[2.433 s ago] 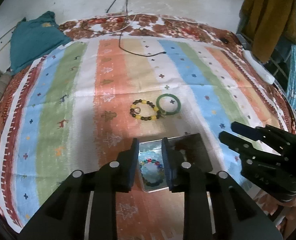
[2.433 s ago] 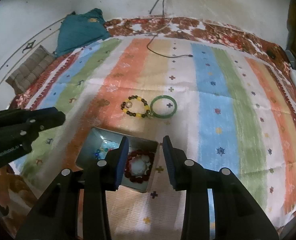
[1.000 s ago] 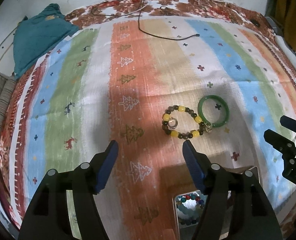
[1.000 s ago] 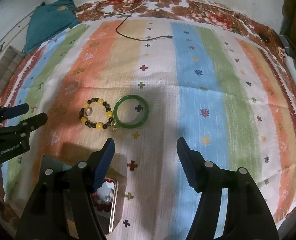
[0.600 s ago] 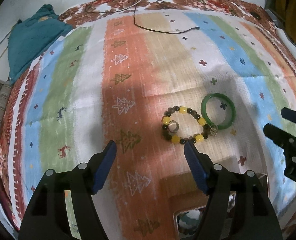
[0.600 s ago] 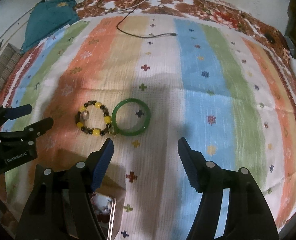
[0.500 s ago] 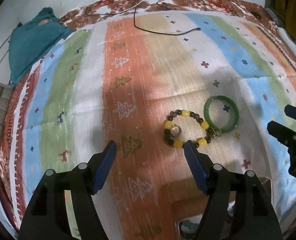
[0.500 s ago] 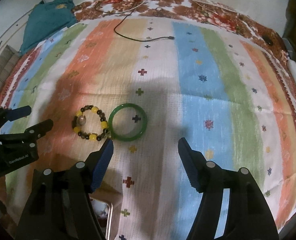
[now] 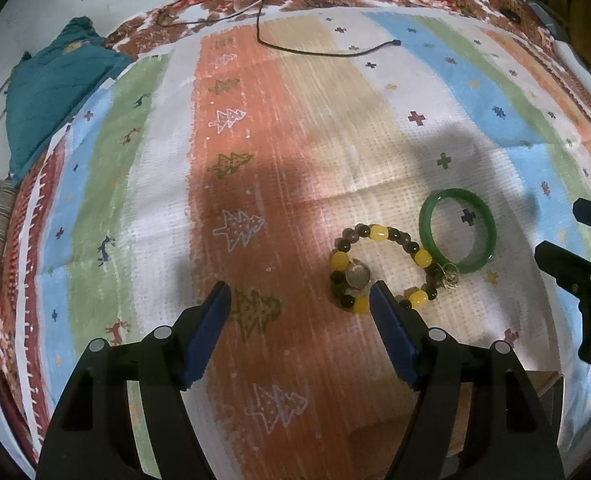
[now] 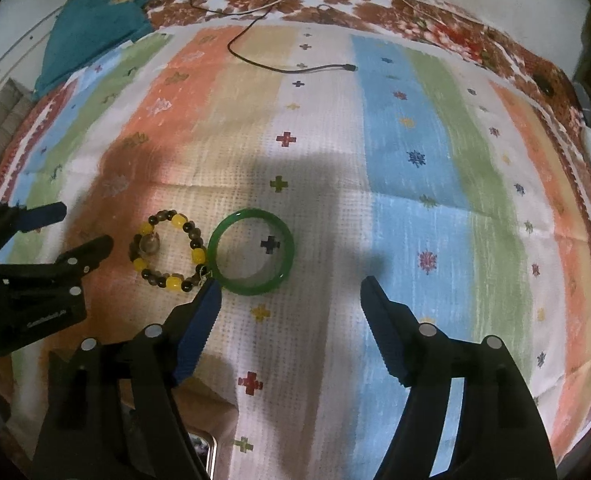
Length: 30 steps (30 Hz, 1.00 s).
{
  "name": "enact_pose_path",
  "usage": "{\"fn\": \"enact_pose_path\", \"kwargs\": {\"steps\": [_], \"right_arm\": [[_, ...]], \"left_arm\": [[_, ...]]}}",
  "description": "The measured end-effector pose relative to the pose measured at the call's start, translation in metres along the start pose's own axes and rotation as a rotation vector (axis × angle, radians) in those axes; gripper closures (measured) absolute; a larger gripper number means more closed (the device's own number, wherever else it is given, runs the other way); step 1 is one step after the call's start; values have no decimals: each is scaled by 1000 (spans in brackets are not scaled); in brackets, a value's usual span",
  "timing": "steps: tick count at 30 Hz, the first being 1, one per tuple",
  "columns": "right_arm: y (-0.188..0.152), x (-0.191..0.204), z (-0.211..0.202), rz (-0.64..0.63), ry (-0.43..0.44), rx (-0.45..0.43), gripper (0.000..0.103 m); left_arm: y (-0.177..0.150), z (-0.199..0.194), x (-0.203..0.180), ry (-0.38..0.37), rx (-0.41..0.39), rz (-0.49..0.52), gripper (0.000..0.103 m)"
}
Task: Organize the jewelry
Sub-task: 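Move both open tools toward the yellow-black bracelet and green jade bangle, then grasp the yellow-black bead bracelet with the left tool while the right tool grasps the green jade bangle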
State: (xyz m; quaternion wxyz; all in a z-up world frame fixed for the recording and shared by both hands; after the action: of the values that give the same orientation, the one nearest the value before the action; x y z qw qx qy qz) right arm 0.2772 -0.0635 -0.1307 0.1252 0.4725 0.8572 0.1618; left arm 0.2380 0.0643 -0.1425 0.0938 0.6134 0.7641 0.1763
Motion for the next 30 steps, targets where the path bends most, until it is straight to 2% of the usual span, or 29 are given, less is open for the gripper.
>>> {"fn": "enact_pose_path", "kwargs": {"steps": [5,18,25,30], "right_arm": [[3,-2,10,3,21,24,31],[10,-5,38,10,9,74,31],[15,-7,55,11,13,99,31],[13,-6,71,15,39,128,31]], "left_arm": [[6,1,-3,-3,-3,-5,31],[11,27,-7,-22,36,14,31],[19,39,-11,-55,41,10,31],[22,49,-14,-58,52,29,31]]}}
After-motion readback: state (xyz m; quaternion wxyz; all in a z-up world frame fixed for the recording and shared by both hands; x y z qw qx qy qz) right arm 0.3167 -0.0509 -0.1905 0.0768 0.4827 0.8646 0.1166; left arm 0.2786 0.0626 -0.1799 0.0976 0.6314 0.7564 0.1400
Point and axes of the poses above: each gripper's, at about its wrist camera, not at the fingertips, and z roughly the way its jaws point, x to its left, y to its top, the point moved 3 cm from there along z, roughly the way its jaws point, and after that the axes turned 3 degrees about -z, right-handed, at the moved point
